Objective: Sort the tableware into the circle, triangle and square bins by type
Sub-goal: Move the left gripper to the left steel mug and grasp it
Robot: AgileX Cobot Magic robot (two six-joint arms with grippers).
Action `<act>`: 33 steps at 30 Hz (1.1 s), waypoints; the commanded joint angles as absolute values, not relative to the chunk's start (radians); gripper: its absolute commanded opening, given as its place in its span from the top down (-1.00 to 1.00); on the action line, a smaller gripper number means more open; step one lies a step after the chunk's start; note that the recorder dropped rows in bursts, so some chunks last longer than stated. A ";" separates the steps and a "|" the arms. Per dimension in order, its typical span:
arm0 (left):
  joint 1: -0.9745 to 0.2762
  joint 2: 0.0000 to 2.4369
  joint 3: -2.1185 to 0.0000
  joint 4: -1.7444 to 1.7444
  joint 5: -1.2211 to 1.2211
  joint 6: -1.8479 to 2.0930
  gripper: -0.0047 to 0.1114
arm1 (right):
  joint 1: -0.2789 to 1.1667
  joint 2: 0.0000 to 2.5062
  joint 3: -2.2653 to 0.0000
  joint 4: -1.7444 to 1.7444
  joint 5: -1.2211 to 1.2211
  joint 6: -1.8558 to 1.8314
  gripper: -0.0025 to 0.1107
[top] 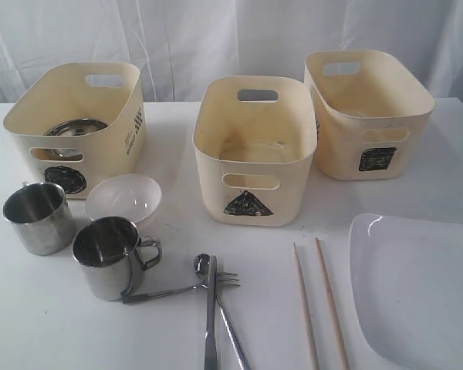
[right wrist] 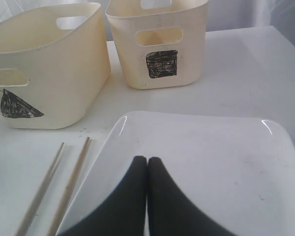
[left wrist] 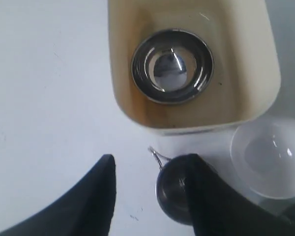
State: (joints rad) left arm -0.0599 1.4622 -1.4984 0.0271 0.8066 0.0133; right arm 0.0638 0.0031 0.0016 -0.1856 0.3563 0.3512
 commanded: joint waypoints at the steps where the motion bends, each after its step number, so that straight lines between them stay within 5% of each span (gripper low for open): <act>1: -0.060 1.374 -1.341 0.009 0.782 -0.005 0.07 | 0.059 0.000 0.000 -0.188 0.351 0.354 0.96; 15: -0.061 1.316 -0.968 -0.039 0.506 -0.053 0.06 | 0.059 0.000 0.000 -0.188 0.351 0.354 0.96; 33: -0.061 1.488 -0.886 -0.055 0.255 -0.074 0.06 | 0.059 0.000 0.000 -0.188 0.351 0.354 0.96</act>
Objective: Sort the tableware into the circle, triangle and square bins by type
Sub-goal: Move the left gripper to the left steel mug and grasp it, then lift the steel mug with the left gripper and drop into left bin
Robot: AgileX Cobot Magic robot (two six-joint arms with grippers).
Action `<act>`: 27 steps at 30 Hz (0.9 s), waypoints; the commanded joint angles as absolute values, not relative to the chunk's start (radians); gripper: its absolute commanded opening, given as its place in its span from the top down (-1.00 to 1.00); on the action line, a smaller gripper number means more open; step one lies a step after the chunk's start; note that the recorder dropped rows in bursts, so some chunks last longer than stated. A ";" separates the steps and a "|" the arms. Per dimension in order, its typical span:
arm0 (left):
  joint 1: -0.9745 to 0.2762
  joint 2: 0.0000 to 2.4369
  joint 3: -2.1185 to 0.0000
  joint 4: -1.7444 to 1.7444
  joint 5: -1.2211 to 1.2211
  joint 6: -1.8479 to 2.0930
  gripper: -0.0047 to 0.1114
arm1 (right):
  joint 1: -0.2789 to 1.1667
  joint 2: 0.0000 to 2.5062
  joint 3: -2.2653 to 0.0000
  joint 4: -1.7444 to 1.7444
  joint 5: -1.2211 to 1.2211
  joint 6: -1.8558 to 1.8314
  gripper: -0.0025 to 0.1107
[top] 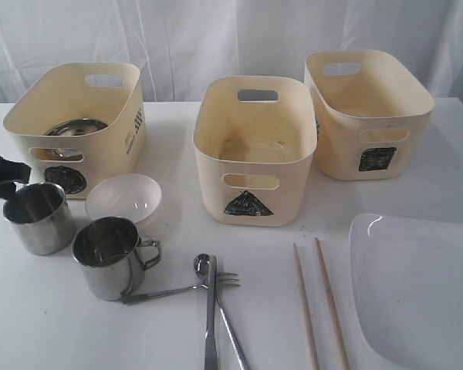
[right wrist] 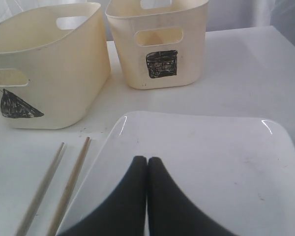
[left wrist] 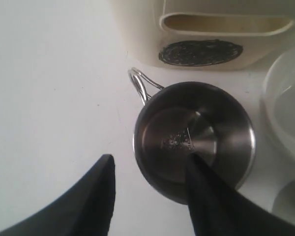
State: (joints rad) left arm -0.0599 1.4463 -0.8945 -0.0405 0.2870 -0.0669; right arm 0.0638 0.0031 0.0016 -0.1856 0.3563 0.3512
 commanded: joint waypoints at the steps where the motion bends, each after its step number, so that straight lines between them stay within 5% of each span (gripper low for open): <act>1: -0.061 1.511 -0.886 -0.055 0.231 -0.074 0.06 | 0.059 0.000 0.000 -0.188 0.351 0.354 0.96; 15: -0.061 1.677 -0.886 -0.055 0.094 -0.074 0.10 | 0.059 0.000 0.000 -0.188 0.351 0.354 0.96; 21: -0.061 1.634 -0.886 -0.055 0.128 -0.079 0.92 | 0.059 0.000 0.000 -0.188 0.351 0.354 0.96; 27: -0.061 1.500 -0.886 -0.055 0.158 -0.079 0.92 | 0.059 0.000 0.000 -0.188 0.351 0.354 0.96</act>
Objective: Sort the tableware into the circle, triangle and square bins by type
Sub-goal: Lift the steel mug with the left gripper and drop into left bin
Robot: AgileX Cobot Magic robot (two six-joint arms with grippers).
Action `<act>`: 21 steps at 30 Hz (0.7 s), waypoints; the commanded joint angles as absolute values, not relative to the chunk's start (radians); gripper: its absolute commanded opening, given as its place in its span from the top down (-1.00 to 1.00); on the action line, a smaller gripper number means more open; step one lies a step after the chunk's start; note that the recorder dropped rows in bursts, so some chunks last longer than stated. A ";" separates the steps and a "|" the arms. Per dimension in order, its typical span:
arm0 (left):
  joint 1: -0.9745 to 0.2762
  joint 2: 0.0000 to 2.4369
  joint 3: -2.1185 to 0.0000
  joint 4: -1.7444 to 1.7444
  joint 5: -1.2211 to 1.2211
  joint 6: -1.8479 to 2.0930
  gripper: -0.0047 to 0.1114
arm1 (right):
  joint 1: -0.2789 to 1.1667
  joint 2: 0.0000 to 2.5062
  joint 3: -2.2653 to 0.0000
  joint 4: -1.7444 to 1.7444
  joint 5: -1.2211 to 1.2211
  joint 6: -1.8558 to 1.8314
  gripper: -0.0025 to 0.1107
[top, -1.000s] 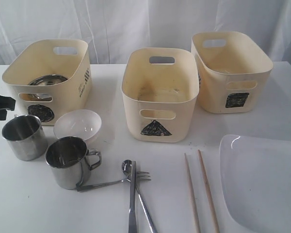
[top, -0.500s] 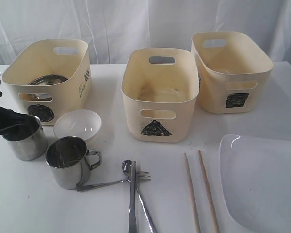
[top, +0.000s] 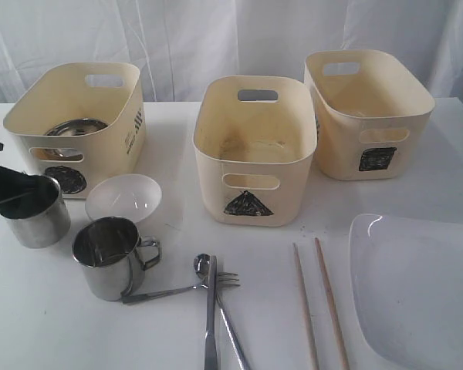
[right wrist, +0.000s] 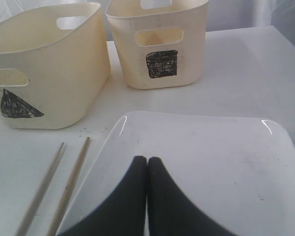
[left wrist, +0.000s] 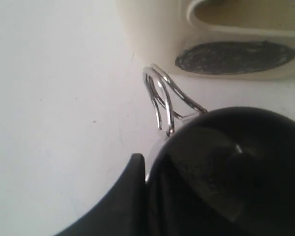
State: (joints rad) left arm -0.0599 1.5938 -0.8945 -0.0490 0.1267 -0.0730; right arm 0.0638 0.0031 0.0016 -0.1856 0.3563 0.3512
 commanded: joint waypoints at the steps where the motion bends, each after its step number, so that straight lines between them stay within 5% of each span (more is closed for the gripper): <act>1: -0.061 1.476 -0.886 -0.055 0.170 -0.079 0.92 | 0.059 0.000 0.000 -0.188 0.351 0.354 0.96; 11: -0.063 1.226 -0.940 -0.055 0.115 0.000 0.92 | 0.059 0.000 0.000 -0.188 0.351 0.354 0.96; 21: -0.063 1.516 -1.229 -0.055 0.022 0.066 0.92 | 0.059 0.000 0.000 -0.188 0.351 0.354 0.96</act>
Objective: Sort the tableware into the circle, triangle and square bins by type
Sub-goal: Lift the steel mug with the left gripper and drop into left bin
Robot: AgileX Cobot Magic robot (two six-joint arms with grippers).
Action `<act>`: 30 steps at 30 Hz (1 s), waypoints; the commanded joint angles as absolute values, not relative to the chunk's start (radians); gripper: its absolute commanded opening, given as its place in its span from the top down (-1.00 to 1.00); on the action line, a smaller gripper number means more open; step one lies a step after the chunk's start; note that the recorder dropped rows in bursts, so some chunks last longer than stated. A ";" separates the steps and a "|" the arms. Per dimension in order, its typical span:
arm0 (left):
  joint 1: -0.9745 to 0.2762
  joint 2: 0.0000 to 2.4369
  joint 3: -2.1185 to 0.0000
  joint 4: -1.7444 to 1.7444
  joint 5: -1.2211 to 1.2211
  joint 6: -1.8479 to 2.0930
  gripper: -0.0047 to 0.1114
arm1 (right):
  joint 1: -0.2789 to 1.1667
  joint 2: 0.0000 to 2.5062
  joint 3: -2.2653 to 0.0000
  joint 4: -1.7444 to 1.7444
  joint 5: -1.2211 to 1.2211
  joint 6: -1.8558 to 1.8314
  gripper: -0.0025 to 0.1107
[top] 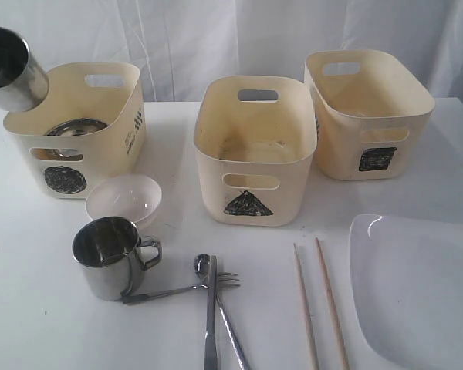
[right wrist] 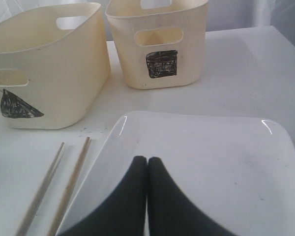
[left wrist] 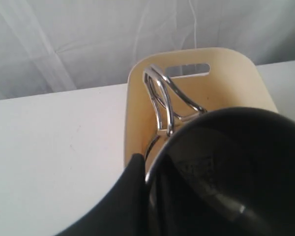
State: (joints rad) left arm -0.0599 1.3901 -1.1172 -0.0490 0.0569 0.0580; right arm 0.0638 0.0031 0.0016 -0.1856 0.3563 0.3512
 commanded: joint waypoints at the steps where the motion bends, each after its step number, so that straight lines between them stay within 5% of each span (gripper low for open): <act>1: -0.063 1.548 -1.262 -0.055 0.022 0.069 0.92 | 0.059 0.000 0.000 -0.188 0.351 0.354 0.96; 15: -0.082 1.893 -1.467 -0.047 0.014 0.086 0.89 | 0.059 0.000 0.000 -0.188 0.351 0.354 0.96; 24: -0.092 1.895 -1.467 -0.053 0.007 0.075 0.02 | 0.059 0.000 0.000 -0.188 0.351 0.354 0.96; 30: -0.092 1.774 -1.467 -0.055 0.165 0.052 0.16 | 0.059 0.000 0.000 -0.188 0.351 0.354 0.96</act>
State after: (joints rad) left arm -0.0869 1.8527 -1.4625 -0.0430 0.0713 0.0644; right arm 0.0638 0.0031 0.0016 -0.1856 0.3563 0.3512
